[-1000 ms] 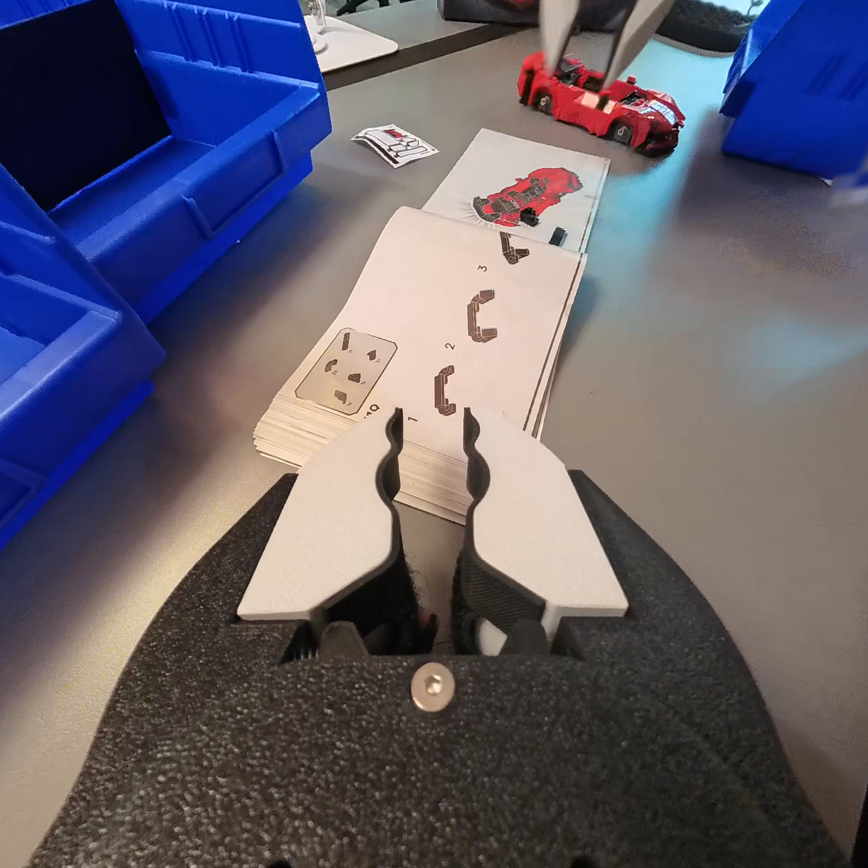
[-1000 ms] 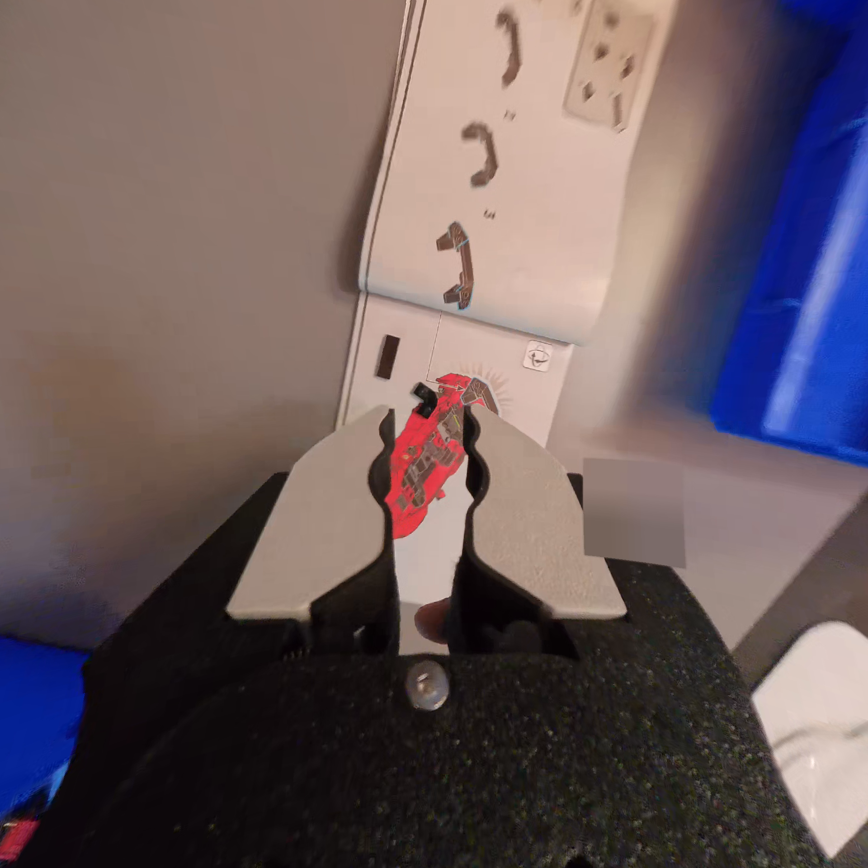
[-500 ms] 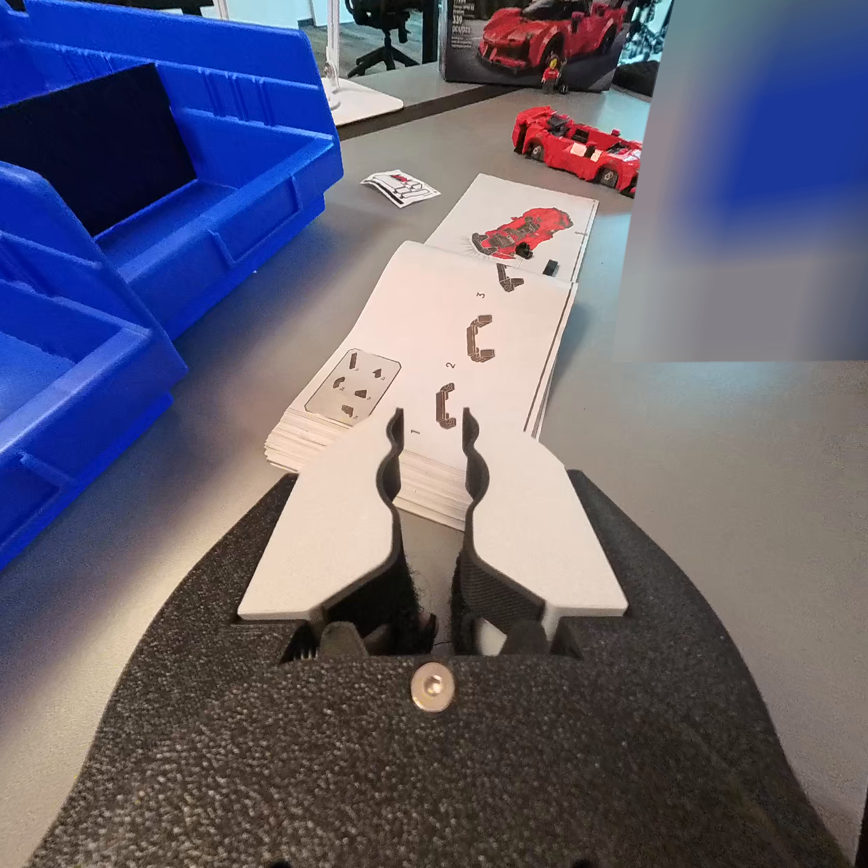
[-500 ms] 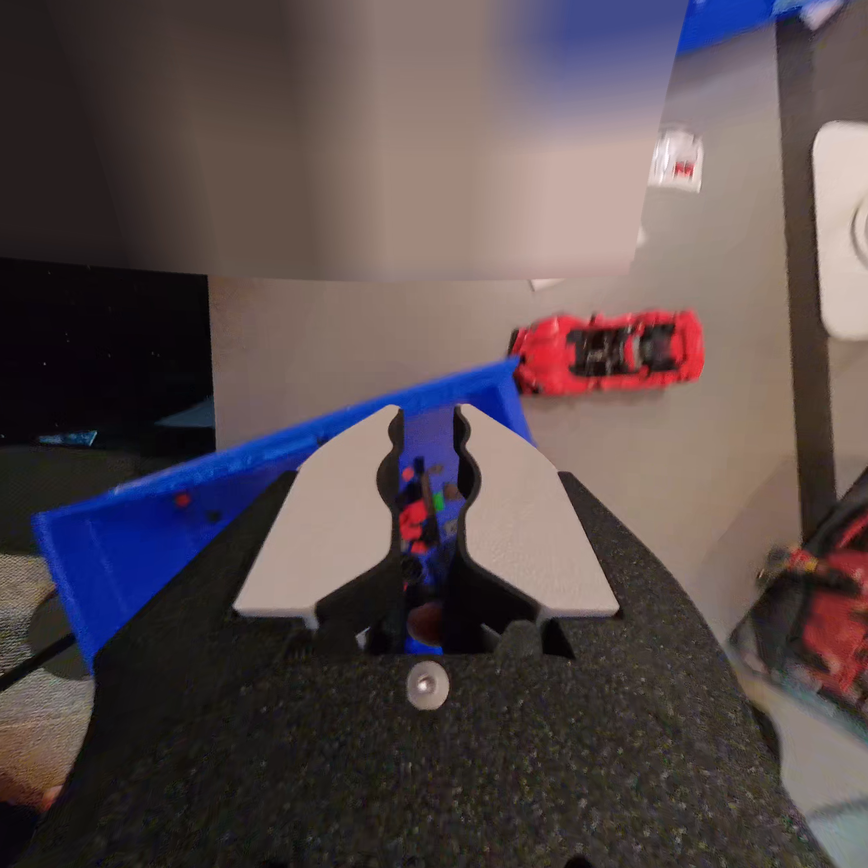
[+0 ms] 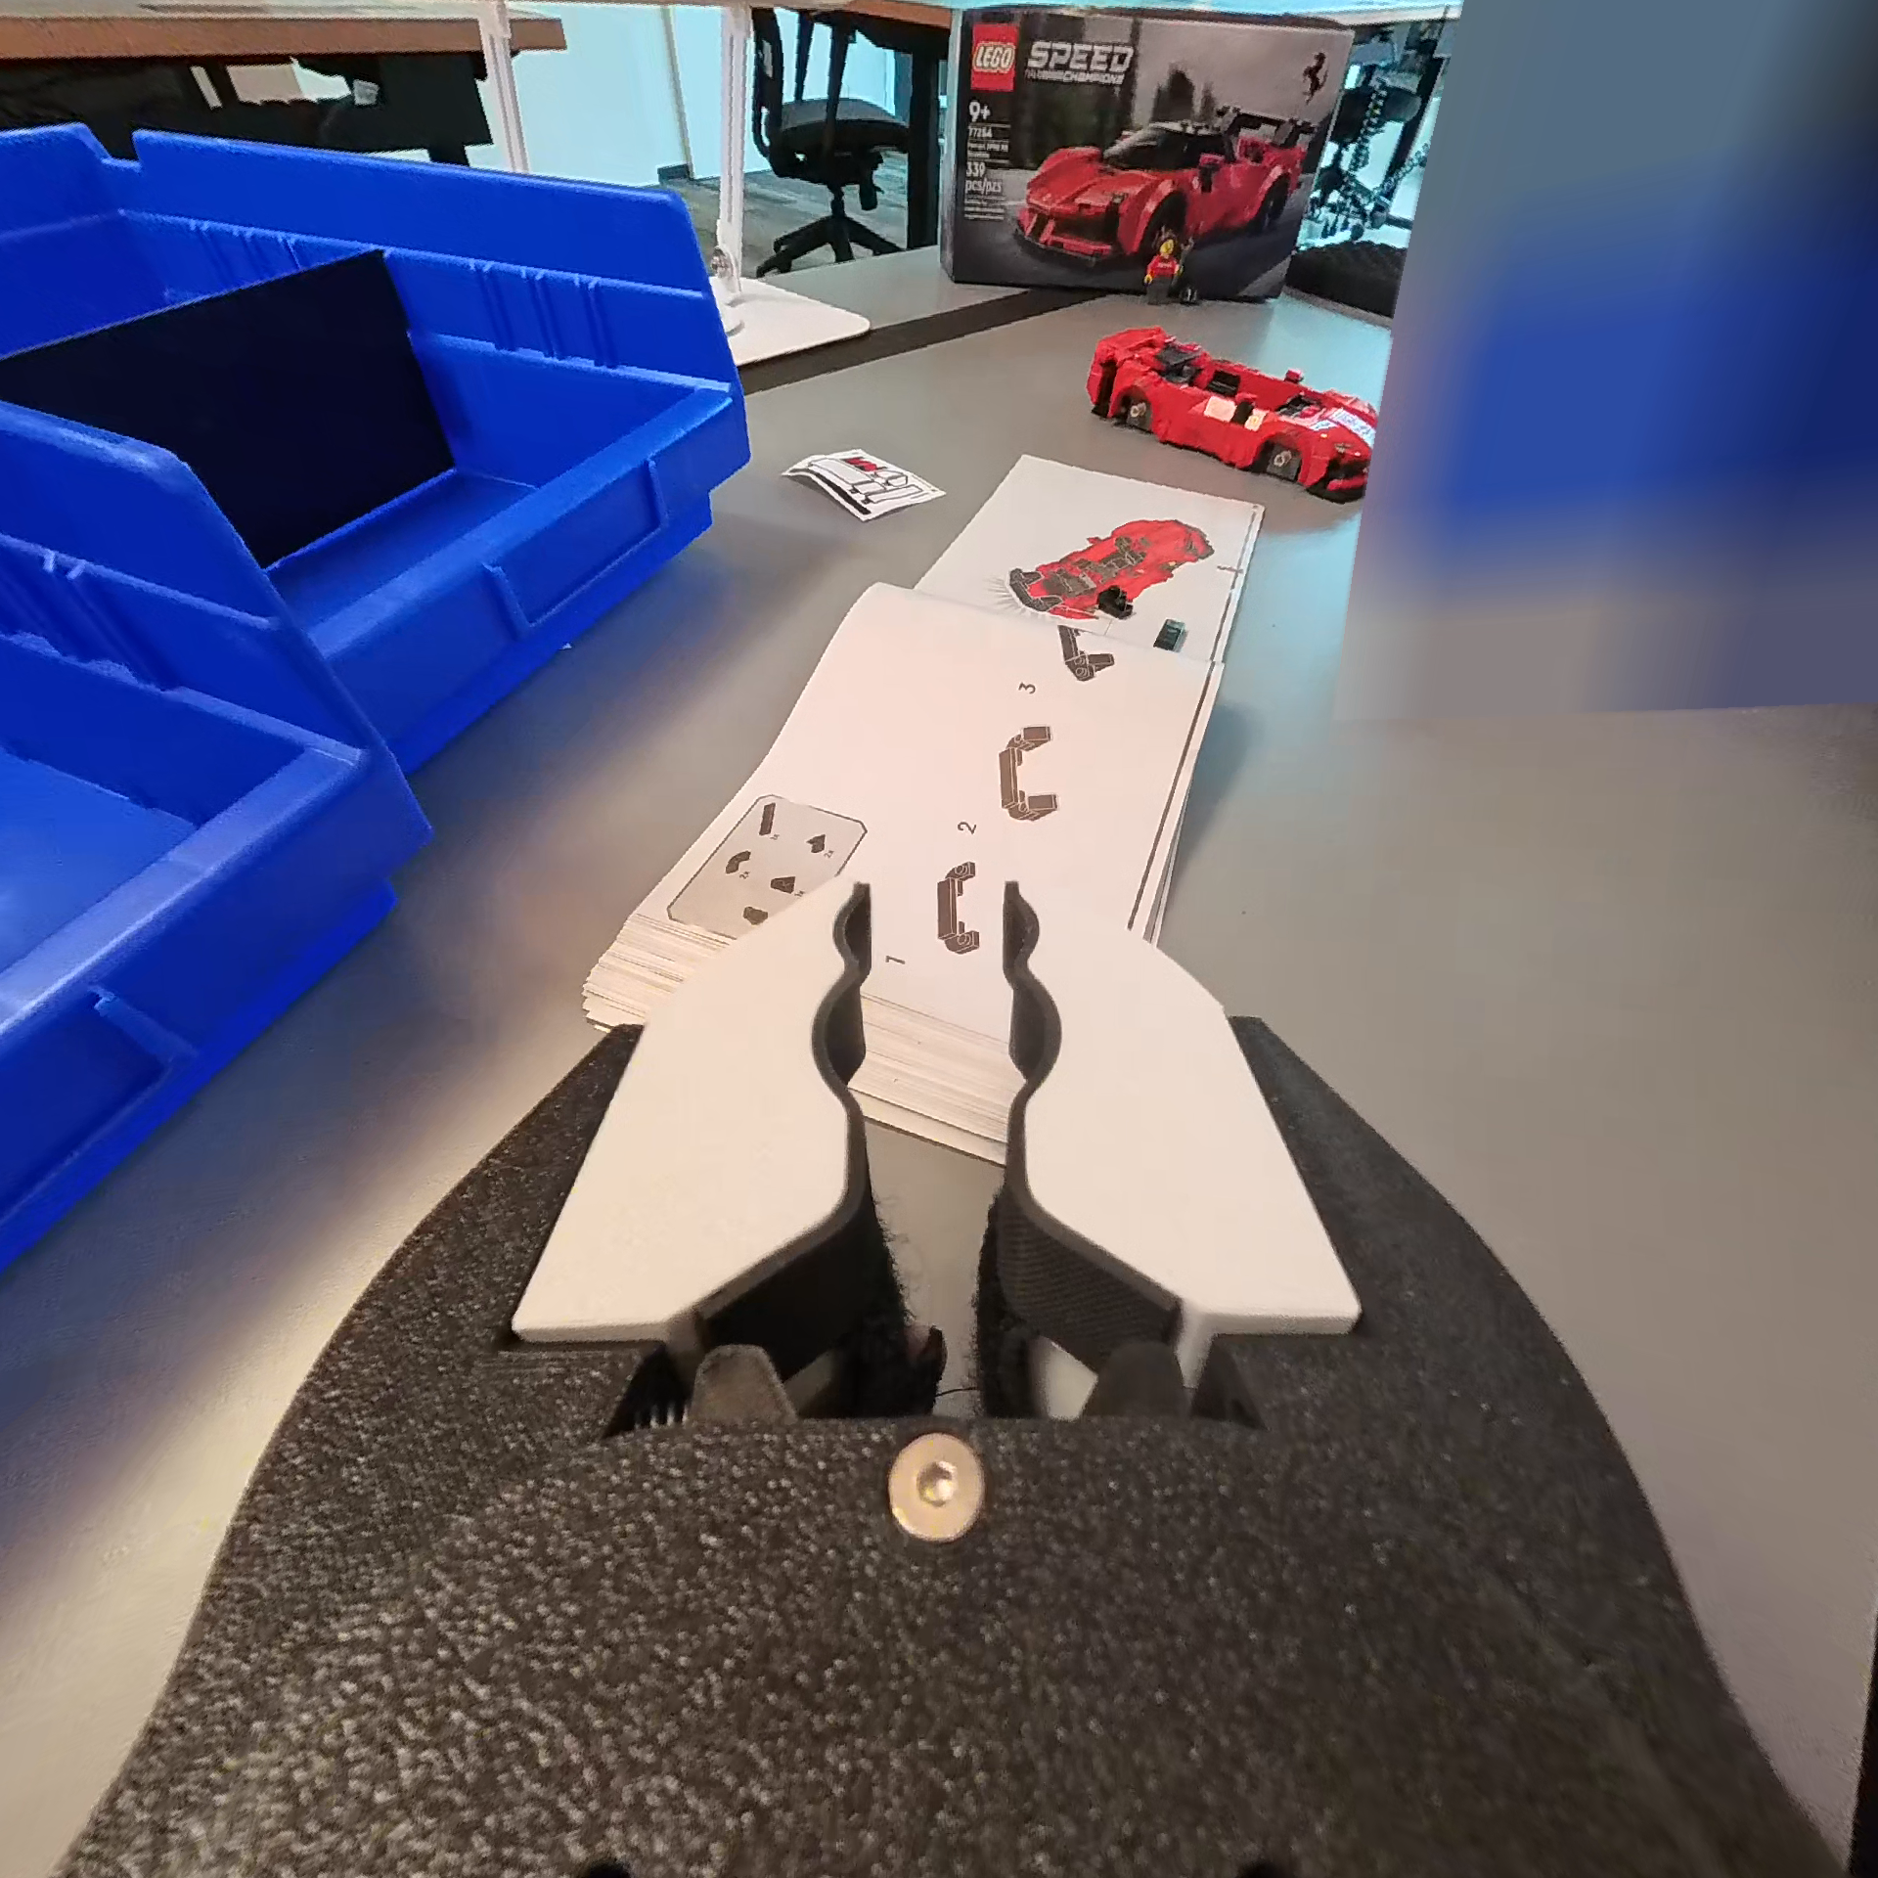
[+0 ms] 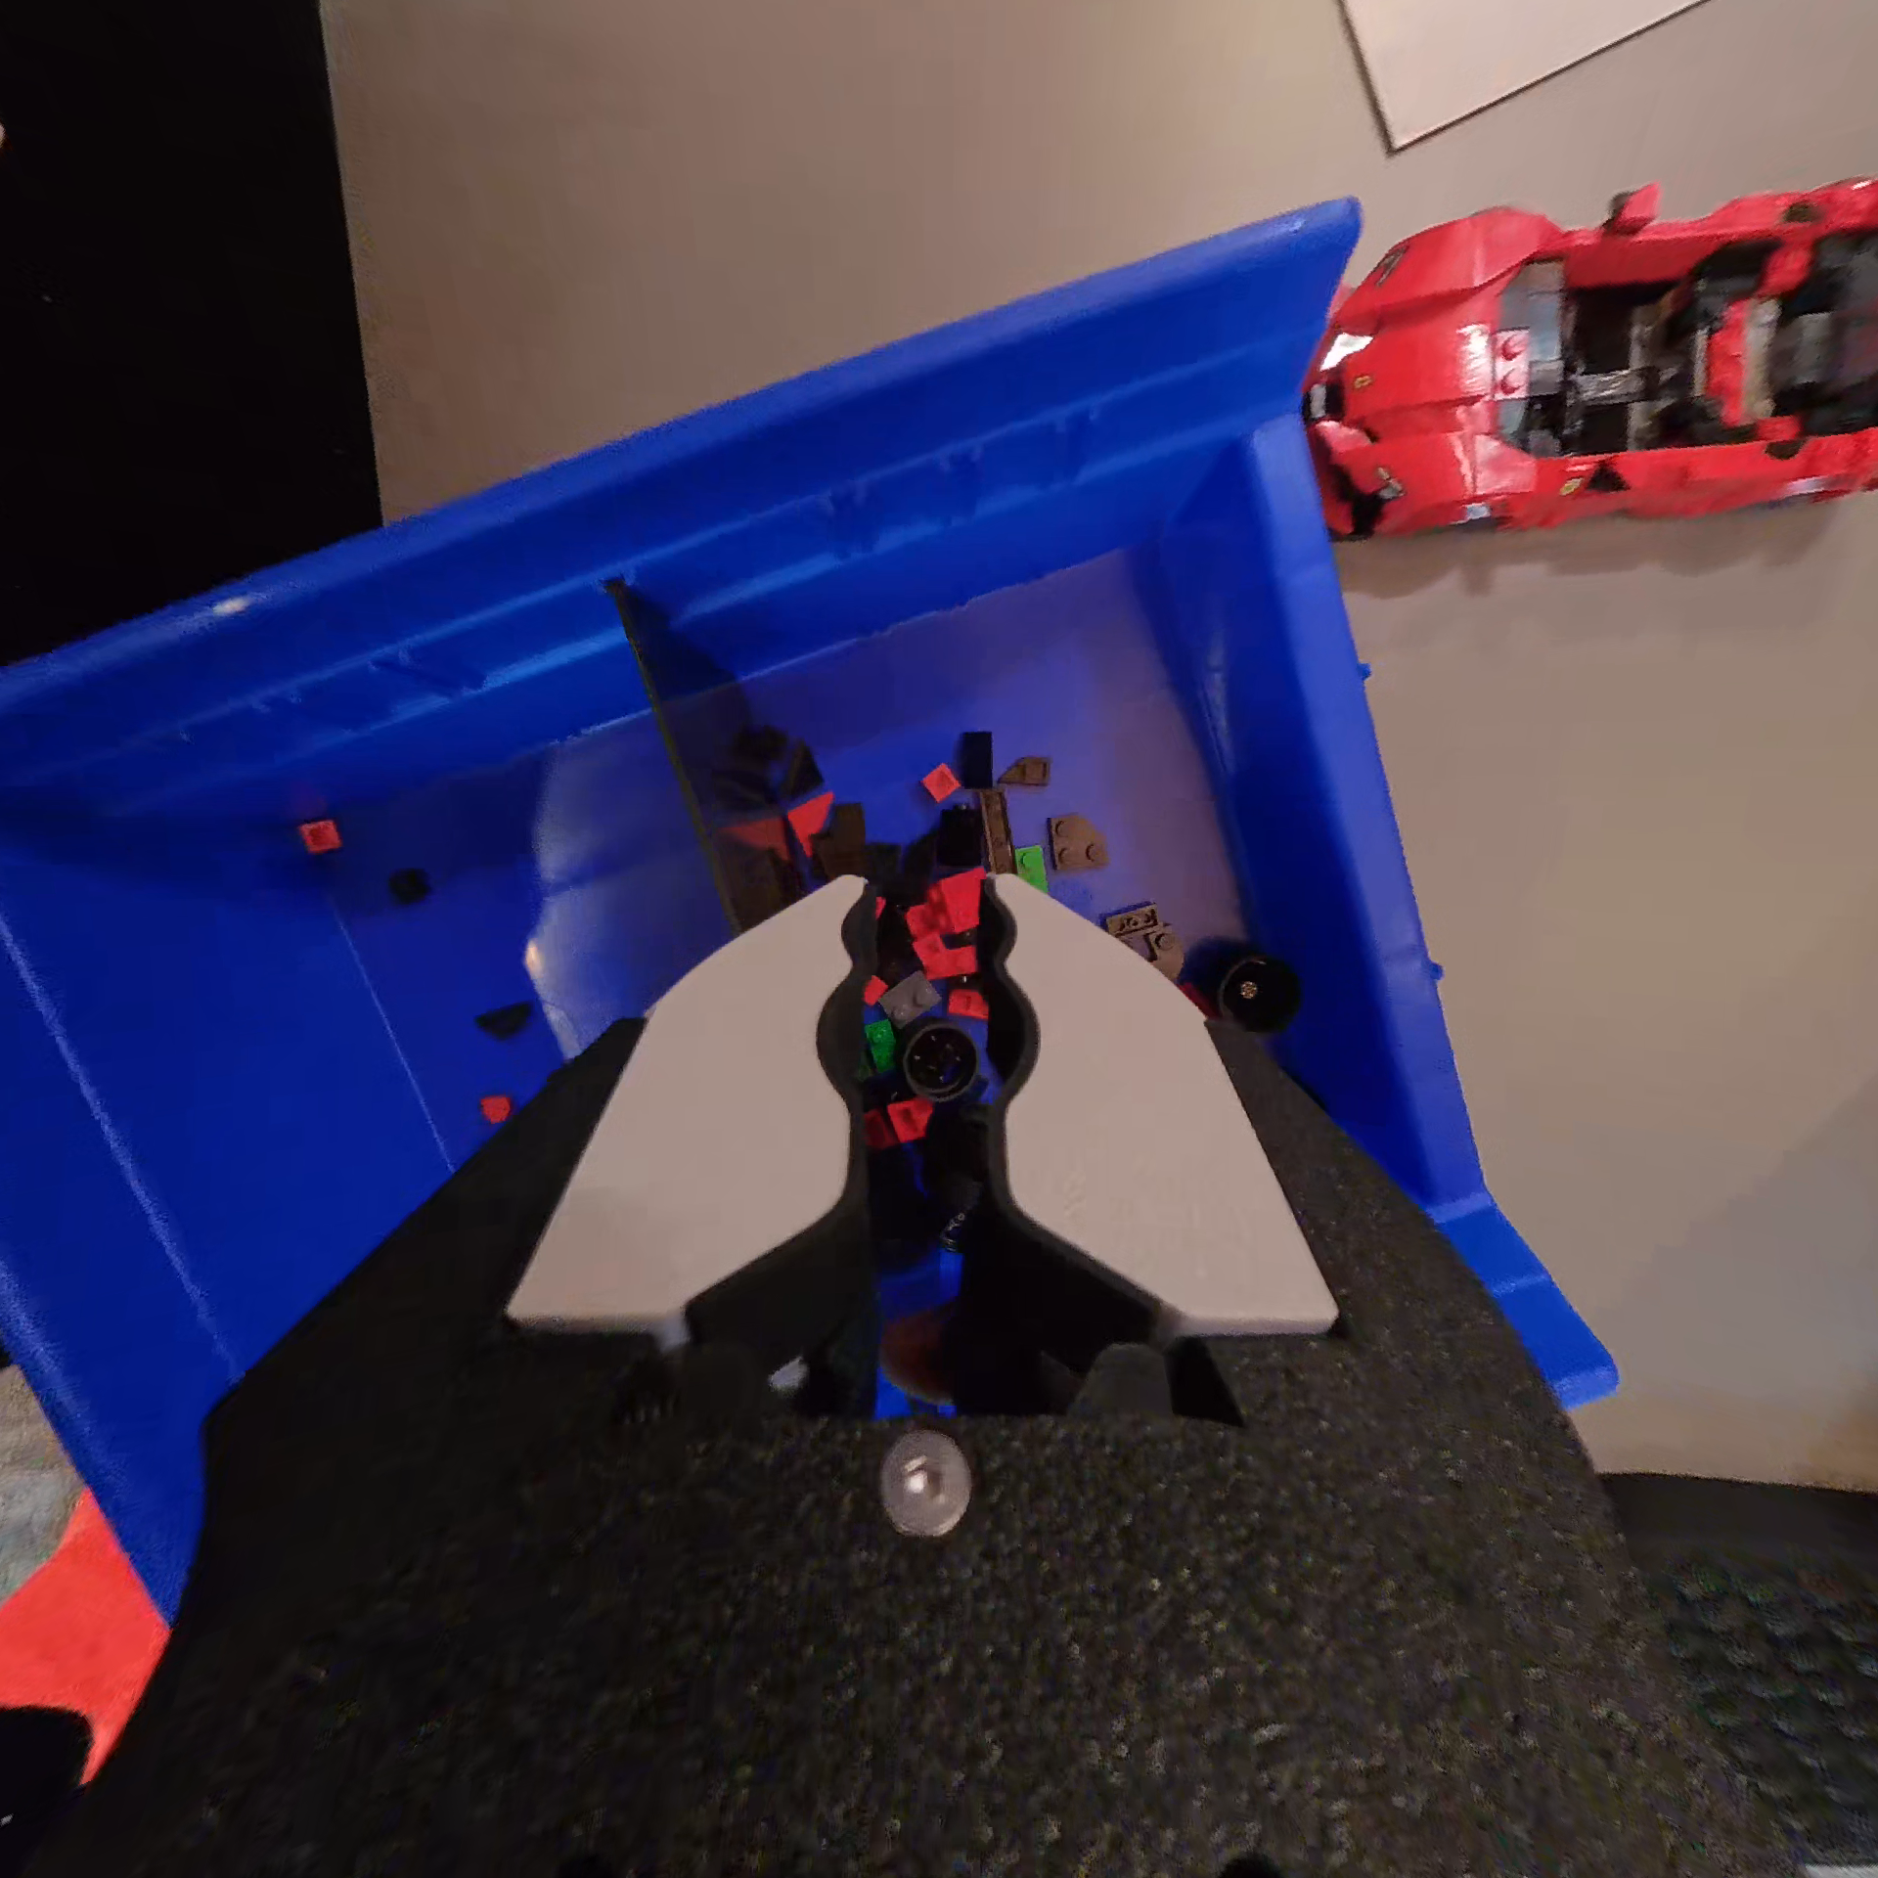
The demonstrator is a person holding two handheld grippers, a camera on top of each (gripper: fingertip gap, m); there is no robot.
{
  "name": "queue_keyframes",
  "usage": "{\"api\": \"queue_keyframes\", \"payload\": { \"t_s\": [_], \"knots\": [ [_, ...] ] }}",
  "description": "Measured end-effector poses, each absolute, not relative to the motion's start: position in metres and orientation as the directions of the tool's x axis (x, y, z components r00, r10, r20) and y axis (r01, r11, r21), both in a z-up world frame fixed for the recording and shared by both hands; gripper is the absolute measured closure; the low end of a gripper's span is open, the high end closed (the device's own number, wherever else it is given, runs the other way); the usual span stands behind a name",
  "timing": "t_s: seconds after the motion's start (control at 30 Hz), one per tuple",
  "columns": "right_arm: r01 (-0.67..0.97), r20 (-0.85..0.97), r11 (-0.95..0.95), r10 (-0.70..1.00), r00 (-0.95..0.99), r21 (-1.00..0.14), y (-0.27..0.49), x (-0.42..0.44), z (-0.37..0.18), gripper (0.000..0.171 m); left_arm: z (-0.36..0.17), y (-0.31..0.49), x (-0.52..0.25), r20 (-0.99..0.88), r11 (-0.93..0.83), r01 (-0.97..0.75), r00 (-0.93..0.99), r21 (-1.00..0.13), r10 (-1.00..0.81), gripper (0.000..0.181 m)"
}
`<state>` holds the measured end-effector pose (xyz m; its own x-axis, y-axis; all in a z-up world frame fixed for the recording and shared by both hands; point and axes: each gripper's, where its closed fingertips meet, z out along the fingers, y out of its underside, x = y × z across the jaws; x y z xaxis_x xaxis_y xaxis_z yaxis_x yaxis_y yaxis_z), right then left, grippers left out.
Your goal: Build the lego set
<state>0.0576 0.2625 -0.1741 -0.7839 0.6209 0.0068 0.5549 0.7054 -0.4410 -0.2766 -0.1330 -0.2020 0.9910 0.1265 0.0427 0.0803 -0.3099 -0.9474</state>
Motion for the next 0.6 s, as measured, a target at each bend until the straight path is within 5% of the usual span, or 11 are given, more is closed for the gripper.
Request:
{"api": "queue_keyframes", "payload": {
  "t_s": [0.23, 0.6],
  "knots": [
    [0.651, -0.197, 0.653, 0.631, -0.75, -0.386, 0.266, 0.068, -0.192, 0.158, -0.207, -0.131, -0.277, 0.044, -0.346, 0.087, 0.99, -0.934, 0.132, 0.152],
    [0.65, -0.248, 0.691, 0.601, -0.76, -0.317, 0.273, 0.063, -0.209, 0.171, -0.211, -0.13, -0.281, 0.068, -0.371, 0.121, 0.986, -0.921, 0.152, 0.152]
  ]
}}
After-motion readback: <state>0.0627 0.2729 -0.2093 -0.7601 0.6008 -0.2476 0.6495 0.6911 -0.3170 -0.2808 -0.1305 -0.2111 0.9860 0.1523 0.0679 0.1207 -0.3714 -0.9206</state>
